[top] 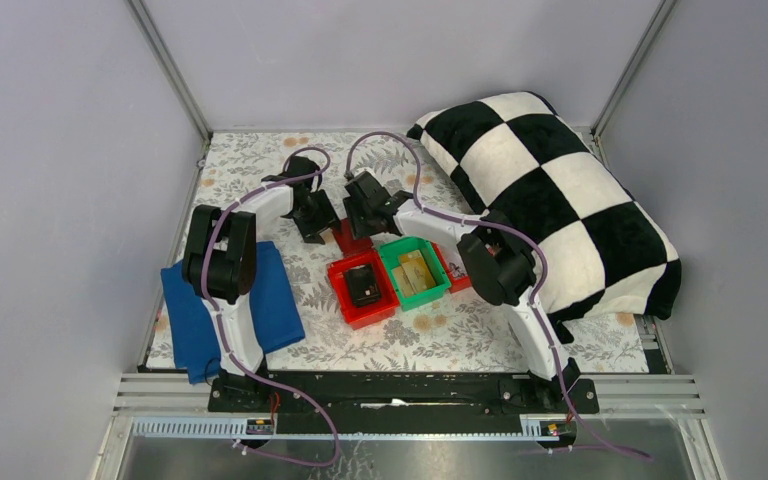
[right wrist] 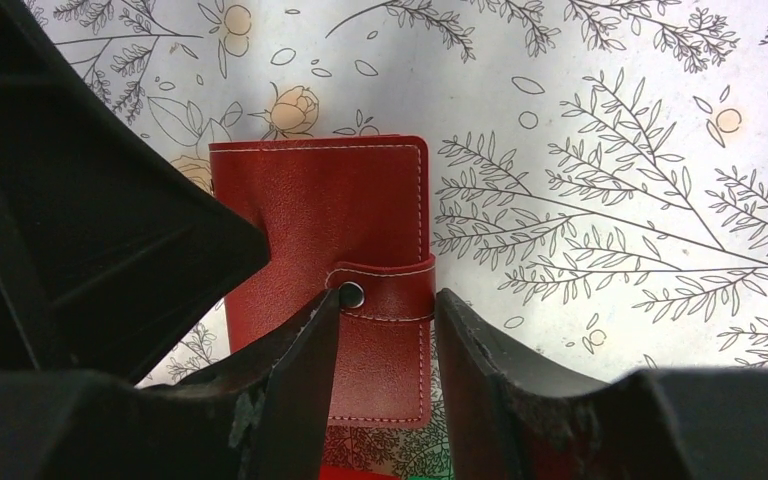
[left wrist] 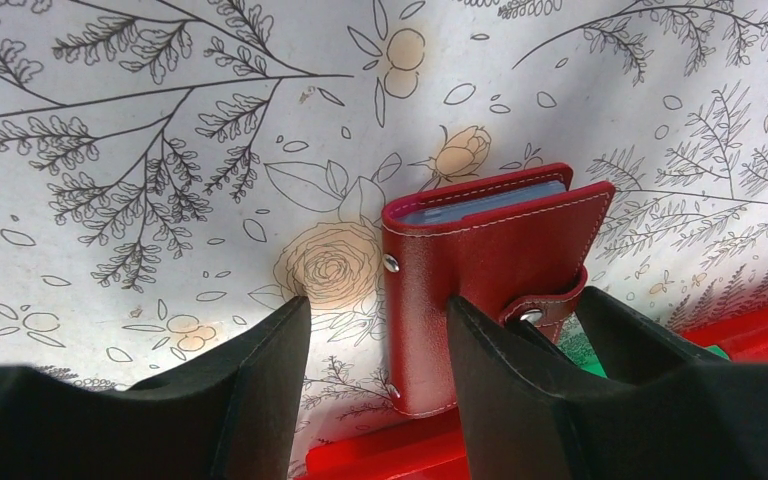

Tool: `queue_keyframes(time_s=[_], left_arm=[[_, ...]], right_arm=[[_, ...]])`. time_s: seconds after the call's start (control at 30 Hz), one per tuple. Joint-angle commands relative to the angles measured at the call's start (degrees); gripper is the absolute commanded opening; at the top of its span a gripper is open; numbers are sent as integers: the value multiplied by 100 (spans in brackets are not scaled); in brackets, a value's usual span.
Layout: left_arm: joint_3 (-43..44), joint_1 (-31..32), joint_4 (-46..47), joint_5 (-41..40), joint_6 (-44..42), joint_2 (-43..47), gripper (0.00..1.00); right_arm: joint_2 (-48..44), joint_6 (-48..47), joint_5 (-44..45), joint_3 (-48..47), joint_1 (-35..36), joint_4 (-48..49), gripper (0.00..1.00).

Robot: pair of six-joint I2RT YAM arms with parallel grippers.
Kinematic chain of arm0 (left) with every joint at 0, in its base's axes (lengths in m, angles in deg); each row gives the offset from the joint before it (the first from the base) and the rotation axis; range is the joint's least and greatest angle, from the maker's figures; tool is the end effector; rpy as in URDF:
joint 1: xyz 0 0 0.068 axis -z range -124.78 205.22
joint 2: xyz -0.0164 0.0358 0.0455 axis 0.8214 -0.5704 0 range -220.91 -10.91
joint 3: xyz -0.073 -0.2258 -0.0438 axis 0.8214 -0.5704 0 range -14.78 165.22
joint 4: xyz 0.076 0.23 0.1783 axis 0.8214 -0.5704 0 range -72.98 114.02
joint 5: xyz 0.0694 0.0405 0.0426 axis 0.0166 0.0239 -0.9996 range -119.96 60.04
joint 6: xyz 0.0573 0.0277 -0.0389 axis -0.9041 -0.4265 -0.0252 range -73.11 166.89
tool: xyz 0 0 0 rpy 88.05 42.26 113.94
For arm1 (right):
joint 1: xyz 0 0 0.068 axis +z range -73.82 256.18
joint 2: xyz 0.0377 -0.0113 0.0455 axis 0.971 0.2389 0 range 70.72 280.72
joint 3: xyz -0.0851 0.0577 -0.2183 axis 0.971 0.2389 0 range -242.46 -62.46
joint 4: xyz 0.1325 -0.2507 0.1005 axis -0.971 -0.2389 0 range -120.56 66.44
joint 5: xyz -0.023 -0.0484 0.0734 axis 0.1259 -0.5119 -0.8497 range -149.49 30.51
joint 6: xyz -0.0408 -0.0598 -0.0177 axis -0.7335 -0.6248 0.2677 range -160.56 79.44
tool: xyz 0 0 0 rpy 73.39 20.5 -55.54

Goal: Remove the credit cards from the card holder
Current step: Open the card holder at the center of the board.

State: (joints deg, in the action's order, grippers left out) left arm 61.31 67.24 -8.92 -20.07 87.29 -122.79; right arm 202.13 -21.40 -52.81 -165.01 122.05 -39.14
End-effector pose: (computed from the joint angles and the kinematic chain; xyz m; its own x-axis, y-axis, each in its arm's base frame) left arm 0.4115 -0.0987 0.0827 -0.8665 -0.4683 -0.1725 -0.3881 0.8497 -0.3570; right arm 0.3883 0.3897 0.1058 -0.6755 -0.2282 -0.7011 -0.4588 0.8744 0.1575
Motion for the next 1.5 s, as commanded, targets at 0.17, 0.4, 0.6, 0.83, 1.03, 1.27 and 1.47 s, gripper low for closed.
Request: queue_keyframes(time_s=[0.17,0.4,0.6,0.83,1.03,1.27,1.47], left_arm=[[-62,12,156,63,-27,-98,57],[-60,38,38,-115,-165,25,58],[-68,38,23,-70,-208,-75,58],[-58,34,66,4,-191,-92,58],[-45,36,72,28,-226,-95,57],[-95,38,140,83,-220,-98,54],[-112,38,147,110,-252,-122,53]], right_arm=[[-312,-285,323,454,165,462,49],[-457,-617,66,601,211,955,52],[-361,-589,-101,521,207,945,60],[-91,-536,-89,434,207,772,62],[-150,-426,23,655,203,940,56],[-335,12,-227,1048,3,1417,36],[-535,448,-648,1372,-244,1804,21]])
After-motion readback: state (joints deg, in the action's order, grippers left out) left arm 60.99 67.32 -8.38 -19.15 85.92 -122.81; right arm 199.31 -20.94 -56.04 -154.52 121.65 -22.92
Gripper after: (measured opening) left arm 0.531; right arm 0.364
